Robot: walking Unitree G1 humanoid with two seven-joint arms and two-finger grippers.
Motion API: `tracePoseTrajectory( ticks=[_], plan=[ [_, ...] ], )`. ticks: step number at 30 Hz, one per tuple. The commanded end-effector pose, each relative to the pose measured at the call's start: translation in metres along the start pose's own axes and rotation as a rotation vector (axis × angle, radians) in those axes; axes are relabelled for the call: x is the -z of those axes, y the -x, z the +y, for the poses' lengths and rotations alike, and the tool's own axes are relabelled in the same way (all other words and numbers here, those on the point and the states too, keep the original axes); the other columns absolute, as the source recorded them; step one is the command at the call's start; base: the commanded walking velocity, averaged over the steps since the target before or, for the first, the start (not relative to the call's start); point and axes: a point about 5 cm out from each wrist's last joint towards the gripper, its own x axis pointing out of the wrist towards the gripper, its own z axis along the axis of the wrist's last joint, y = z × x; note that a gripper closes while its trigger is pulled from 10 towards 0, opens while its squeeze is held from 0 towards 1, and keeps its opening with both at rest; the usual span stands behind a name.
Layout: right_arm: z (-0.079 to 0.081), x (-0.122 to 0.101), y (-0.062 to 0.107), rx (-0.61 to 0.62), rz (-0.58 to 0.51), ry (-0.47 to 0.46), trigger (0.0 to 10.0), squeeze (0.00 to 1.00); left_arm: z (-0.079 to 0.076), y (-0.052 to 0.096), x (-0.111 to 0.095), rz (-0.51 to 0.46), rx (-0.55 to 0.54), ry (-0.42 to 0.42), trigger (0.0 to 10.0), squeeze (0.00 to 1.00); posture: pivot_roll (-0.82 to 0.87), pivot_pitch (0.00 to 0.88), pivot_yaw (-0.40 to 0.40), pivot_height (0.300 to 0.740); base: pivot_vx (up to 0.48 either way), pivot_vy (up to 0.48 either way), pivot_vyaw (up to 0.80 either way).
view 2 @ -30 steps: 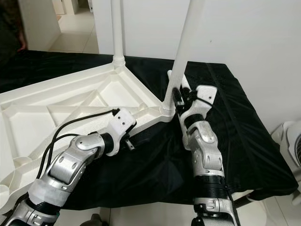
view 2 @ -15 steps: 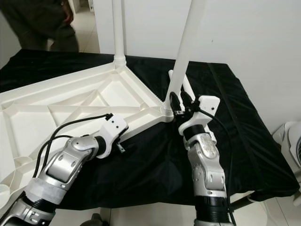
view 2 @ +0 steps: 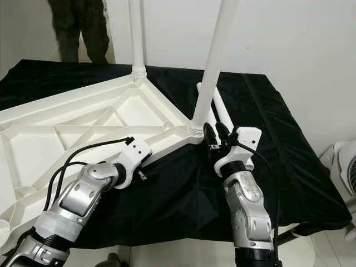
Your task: Building children table
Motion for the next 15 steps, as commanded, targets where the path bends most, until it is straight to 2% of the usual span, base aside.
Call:
tracePoseTrajectory(
  ticks=[1, 13, 15],
  plan=[
    [-0.002, 0.0, 0.002, 0.011, 0.009, 0.015, 10.0, 0.0, 0.017, 0.001, 0.015, 0.062, -0.265, 0.054, 0.0, 0.0, 0.06, 0.021, -0.027, 0.74, 0.0, 0.0, 0.0],
    [0.002, 0.002, 0.0, 0.02, 0.009, 0.011, 10.0, 0.0, 0.012, -0.012, -0.005, -0.014, -0.304, 0.094, 0.0, 0.0, 0.06, 0.009, -0.025, 0.74, 0.0, 0.0, 0.0],
    [0.005, 0.003, -0.002, 0.022, 0.007, 0.0, 10.0, 0.0, 0.012, -0.021, -0.019, -0.054, -0.331, 0.117, 0.0, 0.0, 0.06, 0.001, -0.02, 0.74, 0.0, 0.0, 0.0]
  ],
)
